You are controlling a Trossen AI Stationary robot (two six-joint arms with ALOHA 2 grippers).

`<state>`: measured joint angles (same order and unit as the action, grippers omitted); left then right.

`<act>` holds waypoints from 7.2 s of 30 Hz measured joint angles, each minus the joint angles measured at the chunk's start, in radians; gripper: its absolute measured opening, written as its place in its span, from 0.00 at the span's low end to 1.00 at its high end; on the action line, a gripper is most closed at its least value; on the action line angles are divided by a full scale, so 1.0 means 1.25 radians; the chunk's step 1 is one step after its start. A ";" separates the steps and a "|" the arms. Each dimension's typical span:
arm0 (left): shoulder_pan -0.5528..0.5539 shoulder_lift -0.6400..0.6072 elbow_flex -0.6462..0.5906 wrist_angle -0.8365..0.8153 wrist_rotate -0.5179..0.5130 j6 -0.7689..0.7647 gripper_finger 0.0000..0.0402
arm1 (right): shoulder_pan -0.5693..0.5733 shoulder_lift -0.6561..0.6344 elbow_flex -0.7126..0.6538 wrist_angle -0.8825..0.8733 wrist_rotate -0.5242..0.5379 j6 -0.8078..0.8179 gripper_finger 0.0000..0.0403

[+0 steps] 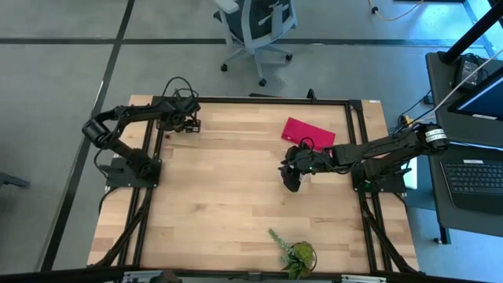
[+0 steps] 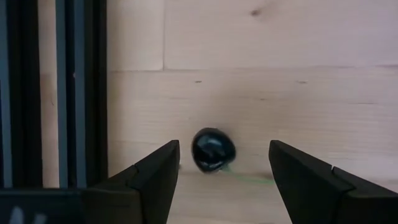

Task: Pick and placing Produce into tupperware
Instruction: Put the black cherry into the transparent container

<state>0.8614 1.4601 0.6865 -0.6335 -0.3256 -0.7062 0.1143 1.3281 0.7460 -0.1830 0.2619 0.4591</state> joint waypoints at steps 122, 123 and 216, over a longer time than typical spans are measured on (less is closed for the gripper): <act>-0.742 -0.098 0.010 0.987 0.154 0.659 0.27 | 0.005 0.218 0.076 0.692 -0.128 -0.061 0.68; -0.742 -0.098 0.010 0.987 0.154 0.659 0.27 | 0.005 0.222 0.081 0.689 -0.128 -0.067 0.67; -0.752 -0.261 0.010 0.350 -0.005 0.356 0.66 | -0.026 0.024 0.099 -0.329 -0.135 0.152 0.00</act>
<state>-0.0788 1.1339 0.6987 -0.1966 -0.3313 -0.2611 0.0814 1.3576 0.8692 -0.5940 0.0932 0.6495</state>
